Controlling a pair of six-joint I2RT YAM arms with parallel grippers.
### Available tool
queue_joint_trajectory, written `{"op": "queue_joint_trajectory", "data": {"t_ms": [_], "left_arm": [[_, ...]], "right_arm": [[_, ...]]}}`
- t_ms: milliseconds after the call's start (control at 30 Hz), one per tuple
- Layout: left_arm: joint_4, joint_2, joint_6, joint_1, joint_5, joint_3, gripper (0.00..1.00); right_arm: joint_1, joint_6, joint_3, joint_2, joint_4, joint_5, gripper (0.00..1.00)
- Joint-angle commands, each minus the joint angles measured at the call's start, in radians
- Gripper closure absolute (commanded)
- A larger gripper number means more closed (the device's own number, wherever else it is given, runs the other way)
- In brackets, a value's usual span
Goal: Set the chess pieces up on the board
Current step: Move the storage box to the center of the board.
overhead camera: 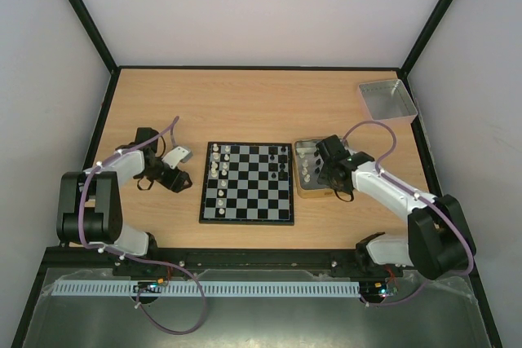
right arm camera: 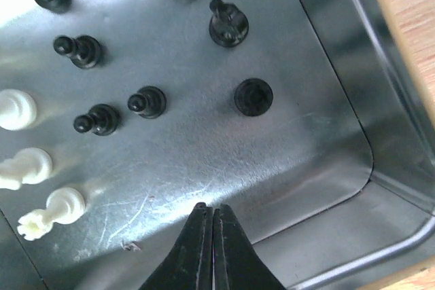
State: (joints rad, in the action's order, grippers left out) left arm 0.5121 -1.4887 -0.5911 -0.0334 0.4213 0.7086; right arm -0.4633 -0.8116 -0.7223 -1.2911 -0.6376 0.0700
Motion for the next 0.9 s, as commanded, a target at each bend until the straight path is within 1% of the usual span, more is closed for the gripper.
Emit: {"op": "queue_joint_trajectory", "data": {"t_ms": [0, 333, 700, 867], "left_arm": [[0.019, -0.015, 0.007, -0.005, 0.004, -0.007, 0.30], [0.028, 0.014, 0.008, -0.005, -0.003, -0.019, 0.30], [0.063, 0.034, 0.010, -0.005, -0.004, 0.005, 0.30], [0.071, 0.037, 0.008, -0.005, -0.013, 0.009, 0.30]], "right_arm": [[-0.003, -0.008, 0.036, 0.042, -0.037, -0.020, 0.98], [-0.017, -0.041, 0.106, 0.113, -0.039, -0.078, 0.98], [-0.136, -0.163, 0.146, 0.229, -0.108, -0.129, 0.98], [-0.156, -0.178, 0.134, 0.252, -0.160, -0.127, 0.98]]}}
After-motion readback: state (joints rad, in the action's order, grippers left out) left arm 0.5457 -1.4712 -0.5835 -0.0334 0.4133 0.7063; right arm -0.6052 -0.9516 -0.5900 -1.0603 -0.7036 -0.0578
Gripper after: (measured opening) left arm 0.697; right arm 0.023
